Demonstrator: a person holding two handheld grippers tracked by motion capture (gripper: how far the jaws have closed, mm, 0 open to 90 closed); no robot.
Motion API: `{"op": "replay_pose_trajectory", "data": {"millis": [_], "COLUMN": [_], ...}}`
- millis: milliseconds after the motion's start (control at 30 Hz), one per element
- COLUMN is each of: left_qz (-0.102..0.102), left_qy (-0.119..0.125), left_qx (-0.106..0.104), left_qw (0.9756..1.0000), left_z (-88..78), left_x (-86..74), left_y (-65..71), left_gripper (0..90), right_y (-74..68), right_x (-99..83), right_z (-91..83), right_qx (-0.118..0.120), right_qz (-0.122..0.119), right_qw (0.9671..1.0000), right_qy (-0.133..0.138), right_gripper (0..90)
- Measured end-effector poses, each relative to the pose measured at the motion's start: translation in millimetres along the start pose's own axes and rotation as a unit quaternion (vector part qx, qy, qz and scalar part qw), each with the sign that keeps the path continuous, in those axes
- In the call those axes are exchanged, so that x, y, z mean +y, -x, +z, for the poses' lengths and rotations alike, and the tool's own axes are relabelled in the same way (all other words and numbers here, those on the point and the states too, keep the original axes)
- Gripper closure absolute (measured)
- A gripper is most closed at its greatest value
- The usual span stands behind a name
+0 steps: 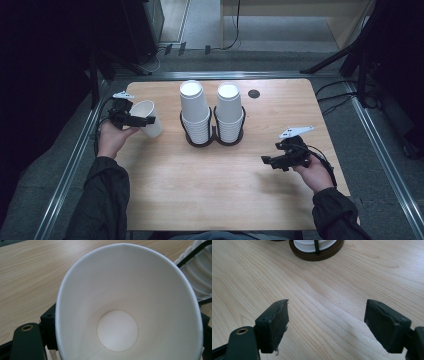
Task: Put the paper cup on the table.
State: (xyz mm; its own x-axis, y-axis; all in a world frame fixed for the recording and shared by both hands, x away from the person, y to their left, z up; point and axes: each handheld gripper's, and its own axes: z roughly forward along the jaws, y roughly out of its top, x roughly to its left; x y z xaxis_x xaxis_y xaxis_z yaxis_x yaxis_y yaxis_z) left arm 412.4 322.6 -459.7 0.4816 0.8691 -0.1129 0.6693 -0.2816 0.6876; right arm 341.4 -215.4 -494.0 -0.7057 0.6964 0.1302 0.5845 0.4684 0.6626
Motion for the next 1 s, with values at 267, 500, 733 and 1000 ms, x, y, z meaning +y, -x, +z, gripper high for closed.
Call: {"op": "replay_pose_trajectory", "data": {"millis": [267, 500, 733, 1000], "left_qz": [0.014, 0.020, 0.020, 0.020], "left_qy": [-0.028, -0.026, -0.025, -0.025], "left_qx": [0.036, 0.040, 0.035, 0.027], "left_qw": [0.9989, 0.9987, 0.9989, 0.9991], "left_z": [6.0, 10.6, 10.9, 10.0], "left_x": [-8.7, -12.3, -13.2, -14.1], "left_y": [-4.4, -2.4, -2.4, -3.4], "left_gripper": [14.2, 12.4, 11.0, 10.2], "right_y": [0.6, 0.3, 1.1, 0.6], "right_x": [0.0, 0.0, -0.5, 0.4], "right_z": [-2.2, -3.6, -3.3, -3.2], "right_qx": [-0.004, -0.005, -0.011, -0.011], "right_qz": [-0.001, 0.002, -0.005, -0.011], "right_qw": [1.0000, 1.0000, 0.9999, 0.9999], "right_qy": [0.003, 0.002, -0.001, -0.002], "right_gripper": [19.9, 19.8, 19.8, 19.7]}}
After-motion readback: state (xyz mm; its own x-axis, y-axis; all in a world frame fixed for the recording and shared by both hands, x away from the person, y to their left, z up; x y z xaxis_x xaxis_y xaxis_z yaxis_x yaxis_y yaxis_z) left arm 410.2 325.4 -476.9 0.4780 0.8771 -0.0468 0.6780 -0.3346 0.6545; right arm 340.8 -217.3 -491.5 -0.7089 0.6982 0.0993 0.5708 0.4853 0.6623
